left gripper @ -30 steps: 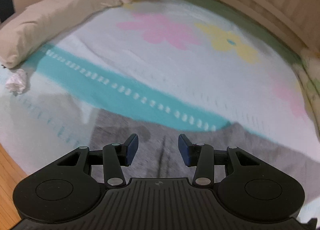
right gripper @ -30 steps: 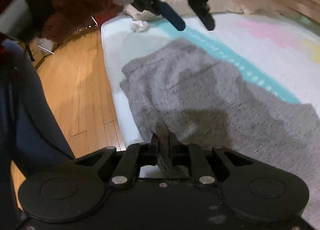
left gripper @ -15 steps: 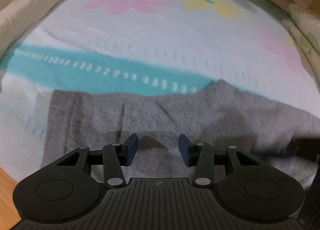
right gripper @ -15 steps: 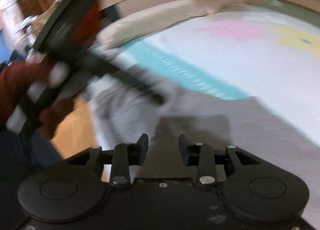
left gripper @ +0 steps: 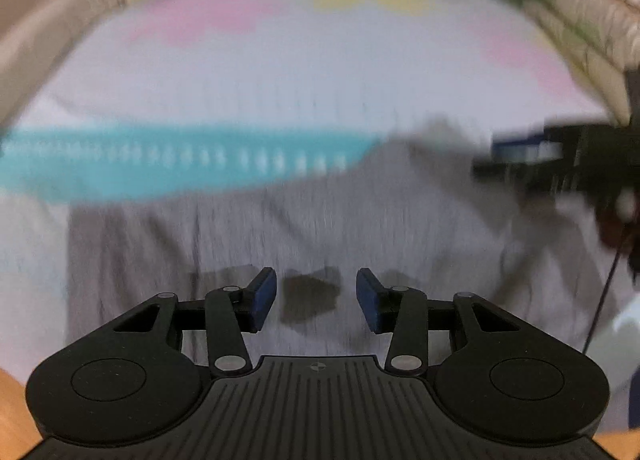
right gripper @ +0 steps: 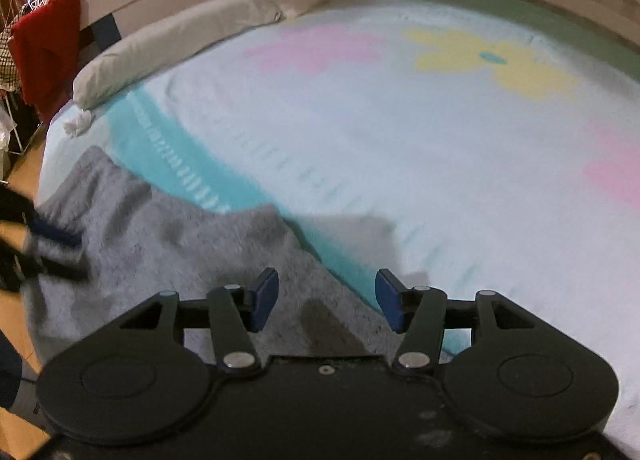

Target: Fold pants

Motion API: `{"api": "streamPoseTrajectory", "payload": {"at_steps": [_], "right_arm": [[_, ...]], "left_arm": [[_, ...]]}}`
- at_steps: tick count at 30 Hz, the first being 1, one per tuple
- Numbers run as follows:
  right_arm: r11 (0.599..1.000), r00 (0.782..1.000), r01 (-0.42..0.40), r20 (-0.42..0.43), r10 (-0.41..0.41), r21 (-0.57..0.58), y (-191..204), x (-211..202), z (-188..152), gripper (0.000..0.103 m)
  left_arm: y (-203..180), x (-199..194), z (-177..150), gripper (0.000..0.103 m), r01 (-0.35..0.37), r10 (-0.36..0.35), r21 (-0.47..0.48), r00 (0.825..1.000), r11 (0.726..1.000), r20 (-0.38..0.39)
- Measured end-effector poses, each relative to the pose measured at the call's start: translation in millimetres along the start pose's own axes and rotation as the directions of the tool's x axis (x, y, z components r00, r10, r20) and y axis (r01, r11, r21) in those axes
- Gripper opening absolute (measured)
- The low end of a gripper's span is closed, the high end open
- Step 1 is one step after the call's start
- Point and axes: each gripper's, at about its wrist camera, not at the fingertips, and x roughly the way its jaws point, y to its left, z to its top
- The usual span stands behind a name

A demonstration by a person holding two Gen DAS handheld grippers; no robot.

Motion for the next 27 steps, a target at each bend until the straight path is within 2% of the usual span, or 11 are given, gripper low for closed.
{"api": "streamPoseTrajectory", "payload": {"at_steps": [1, 2, 3, 4, 9, 15, 18, 22, 27], "right_arm": [[1.000, 1.000, -0.008, -0.009, 0.008, 0.002, -1, 3, -1, 0.056], [1.000, 1.000, -0.014, -0.018, 0.014, 0.002, -2, 6, -2, 0.045], [1.000, 1.000, -0.017, -0.025, 0.017, -0.003, -4, 4, -4, 0.031], [1.000, 0.999, -0.025, -0.032, 0.024, -0.015, -2, 4, -3, 0.004], [0.993, 1.000, -0.028, -0.001, 0.028, -0.119, 19, -9, -11, 0.004], [0.977, 0.999, -0.046, -0.011, 0.044, -0.207, 38, -26, -32, 0.004], [0.971, 0.998, -0.054, -0.027, 0.049, -0.232, 42, -25, -41, 0.004], [0.968, 0.998, -0.064, -0.031, 0.058, -0.242, 45, -26, -47, 0.004], [0.959, 0.997, -0.072, -0.033, 0.066, -0.273, 48, -29, -51, 0.004]], "left_arm": [[-1, -3, 5, 0.042, -0.015, 0.015, -0.005, 0.999, 1.000, 0.028], [-1, -5, 10, 0.043, -0.019, 0.019, -0.013, 0.999, 1.000, 0.047], [-1, -6, 16, 0.043, -0.011, 0.012, -0.018, 0.999, 1.000, 0.053], [-3, -4, 23, 0.043, 0.002, -0.001, -0.022, 0.999, 1.000, 0.052], [-12, 10, 57, 0.043, 0.018, -0.016, -0.043, 0.999, 0.999, 0.041], [-33, 36, 88, 0.043, 0.090, -0.088, -0.077, 0.996, 0.993, 0.020], [-51, 50, 96, 0.043, 0.110, -0.110, -0.027, 0.994, 0.994, 0.006], [-70, 69, 95, 0.043, 0.135, -0.132, 0.043, 0.990, 0.990, -0.056], [-80, 83, 94, 0.043, 0.084, -0.074, 0.106, 0.993, 0.991, -0.091]]}}
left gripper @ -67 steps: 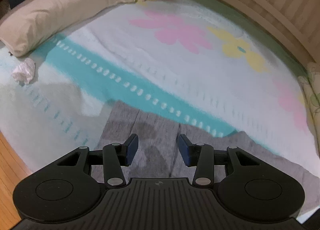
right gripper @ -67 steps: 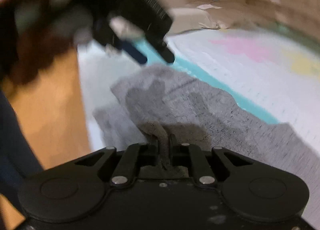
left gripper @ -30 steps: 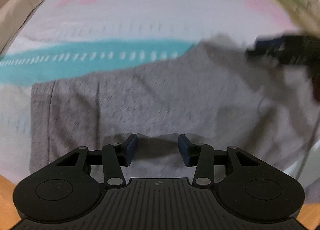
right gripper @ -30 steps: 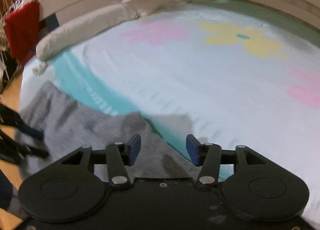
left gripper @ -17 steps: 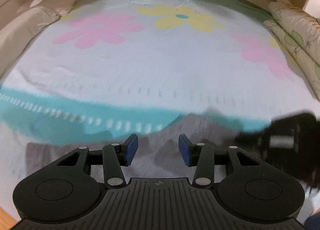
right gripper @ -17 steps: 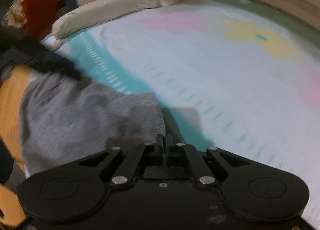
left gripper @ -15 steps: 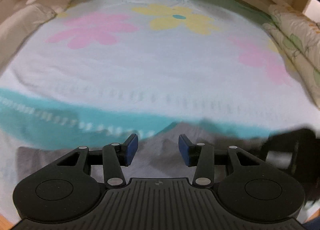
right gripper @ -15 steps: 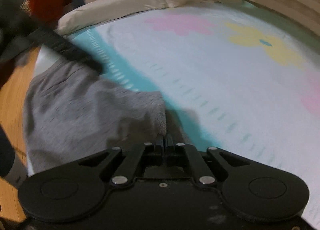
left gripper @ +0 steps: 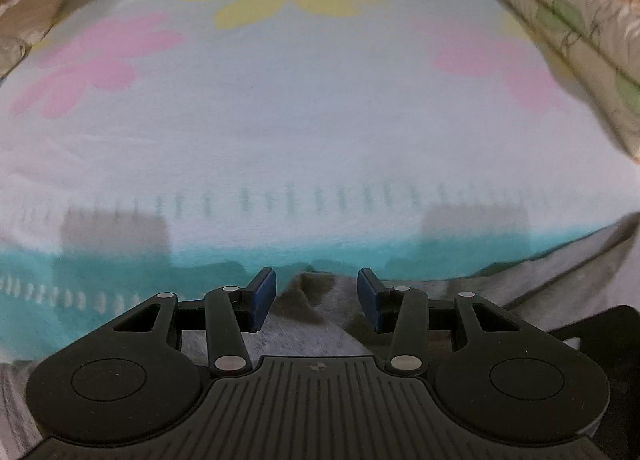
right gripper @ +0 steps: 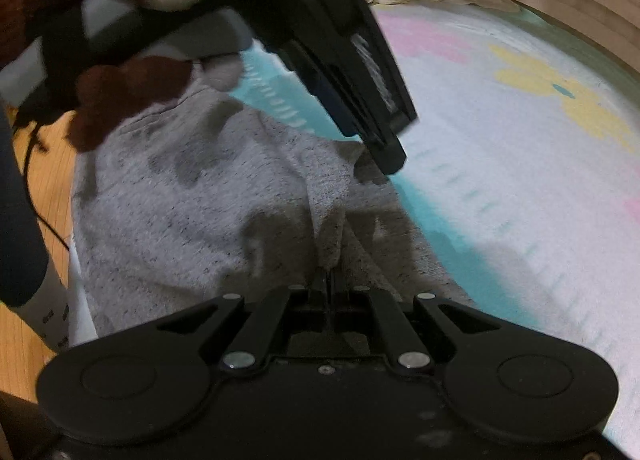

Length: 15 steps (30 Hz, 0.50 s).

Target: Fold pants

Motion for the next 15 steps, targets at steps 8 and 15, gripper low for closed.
{"api": "streamPoseTrajectory", "payload": {"at_steps": [8, 15], "right_arm": [[0.998, 1.000, -0.011, -0.011, 0.010, -0.060, 10, 1, -5, 0.004], [0.997, 1.000, -0.006, -0.012, 0.005, -0.074, 12, -4, -8, 0.004]], "left_arm": [[-4, 22, 2, 0.043, -0.023, 0.028, 0.053, 0.996, 0.998, -0.084], [-16, 29, -13, 0.038, -0.126, 0.137, 0.142, 0.988, 0.982, -0.067]]}}
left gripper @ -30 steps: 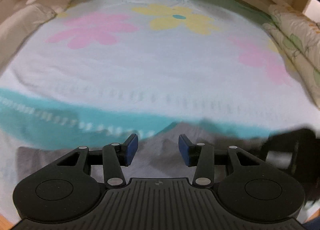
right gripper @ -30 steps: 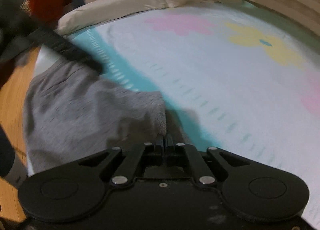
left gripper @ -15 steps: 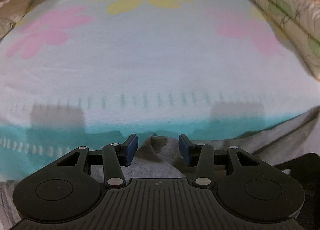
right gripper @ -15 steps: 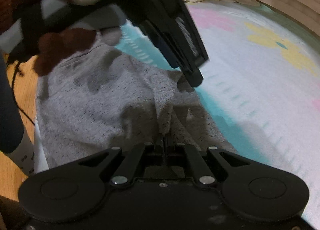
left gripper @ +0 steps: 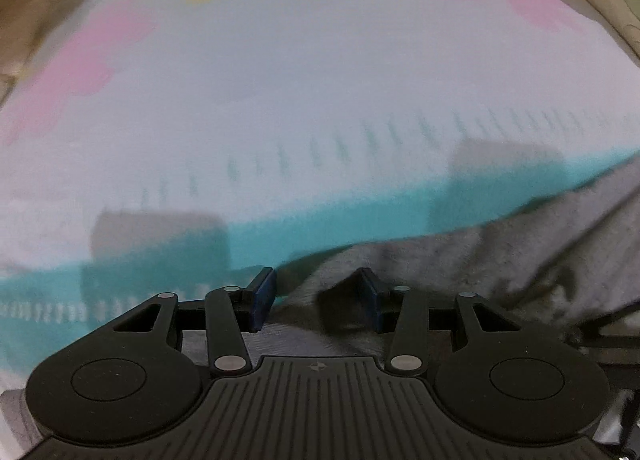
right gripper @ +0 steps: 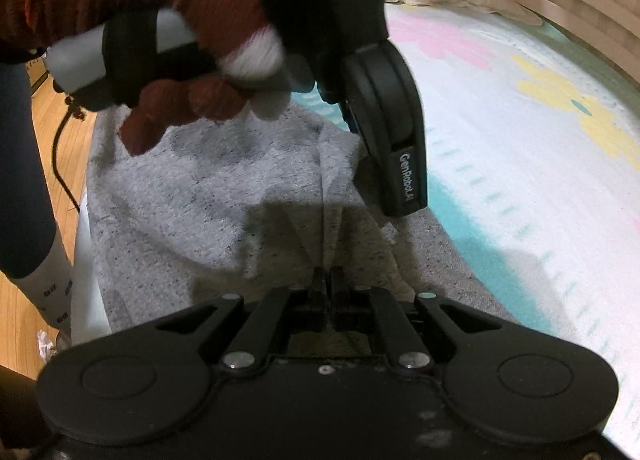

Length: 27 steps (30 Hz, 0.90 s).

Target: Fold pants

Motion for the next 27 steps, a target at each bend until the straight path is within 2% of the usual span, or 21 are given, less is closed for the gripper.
{"api": "streamPoseTrajectory", "payload": {"at_steps": [1, 5, 10, 15, 19, 22, 23, 25, 27], "right_arm": [[1.000, 1.000, 0.001, 0.000, -0.001, -0.001, 0, 0, 0, 0.004], [1.000, 1.000, 0.020, 0.009, -0.020, 0.009, 0, -1, 0, 0.005], [0.999, 0.999, 0.047, 0.019, -0.047, 0.022, -2, -1, 2, 0.005], [0.998, 0.999, 0.044, 0.023, -0.045, 0.034, -3, -2, 1, 0.005], [0.995, 0.998, 0.058, 0.025, -0.060, 0.082, -13, -3, 2, 0.005], [0.977, 0.989, 0.138, 0.028, -0.145, 0.161, -30, -3, 2, 0.007], [0.966, 0.982, 0.181, 0.028, -0.189, 0.186, -35, -4, 1, 0.013], [0.930, 0.955, 0.284, 0.017, -0.295, 0.233, -44, -6, 2, 0.018], [0.905, 0.936, 0.333, 0.023, -0.351, 0.266, -49, -12, 2, 0.018]], "left_arm": [[3, 0, -1, 0.025, -0.040, 0.040, -0.025, 0.999, 0.999, 0.015], [17, 1, -5, 0.025, -0.053, 0.060, -0.117, 0.997, 0.992, 0.054], [9, -3, -5, 0.024, -0.112, 0.123, -0.097, 0.987, 0.989, 0.107], [30, -1, -3, 0.025, -0.046, 0.065, -0.207, 0.994, 0.977, 0.088], [50, -13, -1, 0.025, -0.098, 0.140, -0.278, 0.981, 0.956, 0.136], [72, -21, -4, 0.024, -0.052, 0.120, -0.388, 0.981, 0.920, 0.151], [77, -24, -6, 0.024, -0.040, 0.113, -0.407, 0.981, 0.913, 0.158], [79, -31, -6, 0.024, -0.033, 0.111, -0.407, 0.979, 0.913, 0.169], [76, -38, -14, 0.025, -0.012, 0.092, -0.390, 0.978, 0.921, 0.187]]}}
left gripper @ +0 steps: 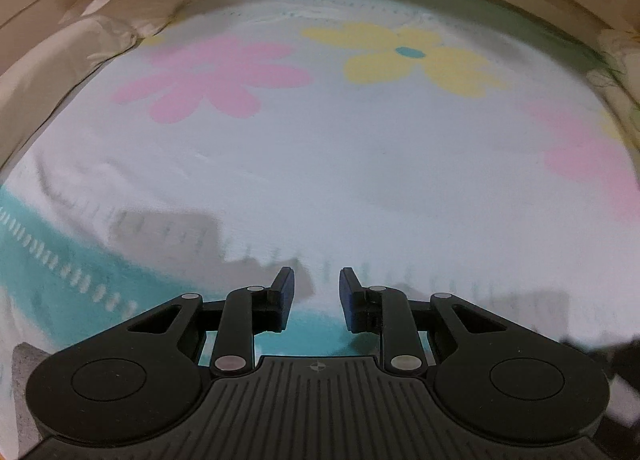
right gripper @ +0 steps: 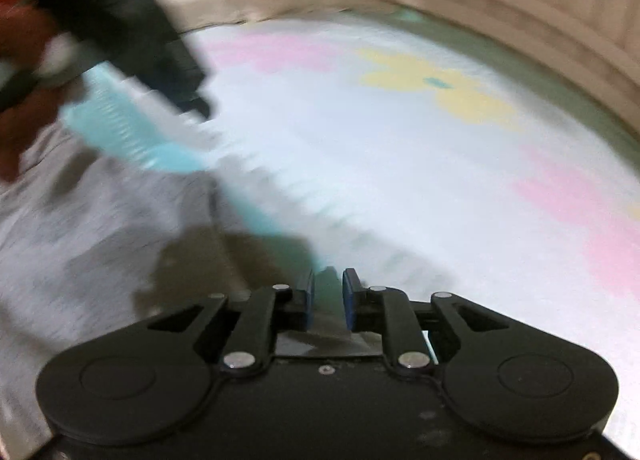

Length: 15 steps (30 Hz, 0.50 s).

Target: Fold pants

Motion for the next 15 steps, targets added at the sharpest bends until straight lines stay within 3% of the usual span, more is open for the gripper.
{"api": "streamPoseTrajectory", "payload": {"at_steps": [2, 4, 8, 11, 13, 15], "right_arm": [[0.999, 0.999, -0.005, 0.036, 0.004, 0.032, -4, -9, 1, 0.018], [0.996, 0.995, -0.077, 0.071, 0.074, 0.044, -4, -16, 3, 0.018], [0.959, 0.954, -0.284, 0.097, 0.284, -0.013, 12, -28, 2, 0.018], [0.919, 0.919, -0.386, 0.054, 0.390, -0.078, 27, -27, 3, 0.017], [0.909, 0.913, -0.406, 0.009, 0.408, -0.100, 36, -20, 3, 0.016], [0.920, 0.924, -0.382, -0.016, 0.382, -0.094, 36, -9, 4, 0.016]], "left_arm": [[0, -3, -4, 0.025, 0.032, -0.032, 0.019, 0.999, 0.999, -0.001], [-3, -8, -6, 0.024, 0.071, -0.071, 0.025, 0.997, 0.997, -0.017], [-2, -14, -17, 0.024, 0.160, -0.158, 0.017, 0.985, 0.987, -0.068], [-6, -15, -21, 0.024, 0.197, -0.193, 0.034, 0.977, 0.980, -0.089], [-10, -13, -22, 0.024, 0.212, -0.205, 0.056, 0.973, 0.976, -0.102], [-14, -8, -23, 0.024, 0.217, -0.208, 0.068, 0.971, 0.974, -0.117]]}}
